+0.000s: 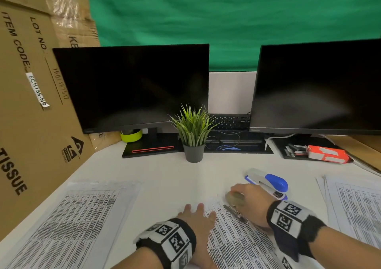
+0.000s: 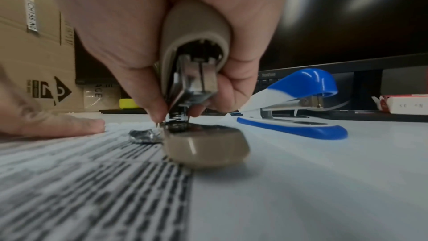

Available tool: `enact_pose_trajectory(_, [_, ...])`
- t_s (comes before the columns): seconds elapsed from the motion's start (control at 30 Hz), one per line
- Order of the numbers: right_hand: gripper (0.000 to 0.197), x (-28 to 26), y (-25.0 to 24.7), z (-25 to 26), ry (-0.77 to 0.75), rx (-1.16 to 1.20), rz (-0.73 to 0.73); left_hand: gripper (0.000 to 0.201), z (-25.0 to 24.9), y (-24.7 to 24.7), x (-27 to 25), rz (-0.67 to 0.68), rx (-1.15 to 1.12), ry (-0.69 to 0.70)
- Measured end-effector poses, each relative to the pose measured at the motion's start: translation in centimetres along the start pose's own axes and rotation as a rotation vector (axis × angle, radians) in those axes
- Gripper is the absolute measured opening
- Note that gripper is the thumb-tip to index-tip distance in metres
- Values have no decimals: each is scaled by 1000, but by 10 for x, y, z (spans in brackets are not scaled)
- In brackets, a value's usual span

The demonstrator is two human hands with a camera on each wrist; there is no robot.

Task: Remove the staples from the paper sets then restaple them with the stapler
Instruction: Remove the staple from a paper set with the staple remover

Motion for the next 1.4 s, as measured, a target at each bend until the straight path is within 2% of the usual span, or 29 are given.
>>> enact_pose_trajectory(0.17, [27, 12, 5, 14, -33, -99, -53, 96, -2, 0, 2, 8, 28, 8])
enact_pose_trajectory(0.33, [37, 33, 11, 24, 59, -95, -43, 91, 0, 4, 6, 23, 33, 3])
enact_pose_trajectory(0.53, [31, 48, 1, 17, 229, 68, -162, 93, 0, 3, 5, 15, -7, -5])
enact_pose_trajectory(0.63, [33, 37, -17, 9, 200, 119, -164, 93, 2, 3, 5, 4, -35, -31])
enact_pose_trajectory(0.67, [32, 29, -20, 6, 165, 114, -135, 91, 3, 4, 8, -1, -68, -85])
enact_pose_trajectory(0.73, [31, 13, -22, 1, 82, 53, -80, 82, 12, 6, 13, -22, -200, -331])
enact_pose_trajectory(0.77, [31, 6, -20, -1, 44, 2, -56, 83, 14, 7, 15, -37, -256, -439])
enact_pose_trajectory(0.83, [32, -2, -12, -1, -14, -85, -29, 96, 10, 8, 17, -59, -313, -526])
enact_pose_trajectory(0.9, [29, -1, -7, 1, -23, -101, -39, 113, 8, 10, 18, -73, -295, -546])
enact_pose_trajectory(1.0, [28, 8, -5, 6, -8, -95, -73, 86, 10, 14, 18, -96, -223, -570])
enact_pose_trajectory(1.1, [34, 21, 3, 10, 23, -57, -82, 77, 11, 20, 22, -57, -217, -500])
enact_pose_trajectory(1.17, [37, 31, 8, 12, 78, -34, -93, 82, 14, 23, 23, 13, -239, -474])
enact_pose_trajectory(1.27, [37, 49, 9, 18, 163, 8, -116, 95, 14, 23, 19, 100, -310, -522])
enact_pose_trajectory(1.4, [42, 52, -9, 13, 159, 16, -147, 99, 17, 21, 17, 115, -360, -516])
Point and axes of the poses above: each hand's wrist, its own x-axis towards the middle knuckle, its own y-axis out of the palm, z = x × y, the point moved 7 cm from there along x, towards the middle knuckle, and after that the axes turned 14 degrees about -z, right-handed, at the moved point
